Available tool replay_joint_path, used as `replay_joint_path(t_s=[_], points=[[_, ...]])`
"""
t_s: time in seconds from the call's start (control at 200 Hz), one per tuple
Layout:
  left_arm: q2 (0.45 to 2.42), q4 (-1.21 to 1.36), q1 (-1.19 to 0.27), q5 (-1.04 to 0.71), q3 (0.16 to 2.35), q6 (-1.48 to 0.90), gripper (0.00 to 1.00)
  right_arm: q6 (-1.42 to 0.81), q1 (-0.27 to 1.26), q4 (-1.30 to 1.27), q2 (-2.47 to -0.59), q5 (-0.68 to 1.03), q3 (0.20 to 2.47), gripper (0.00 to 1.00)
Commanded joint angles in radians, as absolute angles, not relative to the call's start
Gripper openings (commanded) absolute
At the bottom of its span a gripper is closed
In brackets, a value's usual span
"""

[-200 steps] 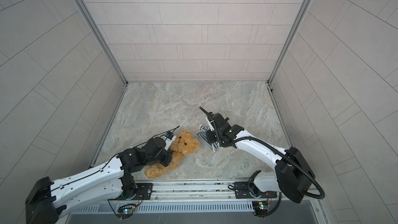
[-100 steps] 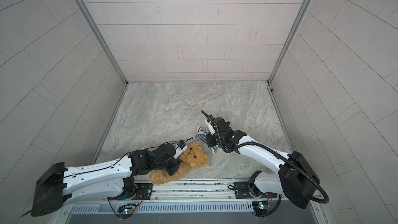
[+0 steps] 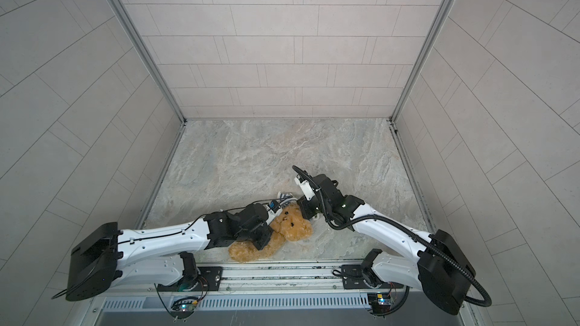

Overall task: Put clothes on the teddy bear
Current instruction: 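Pull the sweater over the bear's head with the right gripper while the left holds it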

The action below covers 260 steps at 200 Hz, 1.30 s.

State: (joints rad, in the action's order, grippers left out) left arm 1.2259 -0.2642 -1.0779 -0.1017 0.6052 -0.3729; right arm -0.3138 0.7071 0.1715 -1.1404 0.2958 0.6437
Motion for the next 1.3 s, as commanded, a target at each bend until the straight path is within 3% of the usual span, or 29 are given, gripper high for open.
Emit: replay_joint_path(t_s=[0.0, 0.566, 1.297], points=[[1.236, -0.239, -1.040, -0.100, 0.587, -0.422, 0.00, -0.281, 0.722, 0.198, -1.124, 0.305, 0.635, 0.00], [1.215, -0.187, -0.906, -0.137, 0.462, -0.511, 0.00, -0.268, 0.812, 0.300, -1.172, 0.224, 0.721, 0.00], [1.069, -0.083, -0.900, -0.009, 0.359, -0.591, 0.00, -0.411, 0.890, 0.398, -1.111, 0.094, 0.767, 0.00]])
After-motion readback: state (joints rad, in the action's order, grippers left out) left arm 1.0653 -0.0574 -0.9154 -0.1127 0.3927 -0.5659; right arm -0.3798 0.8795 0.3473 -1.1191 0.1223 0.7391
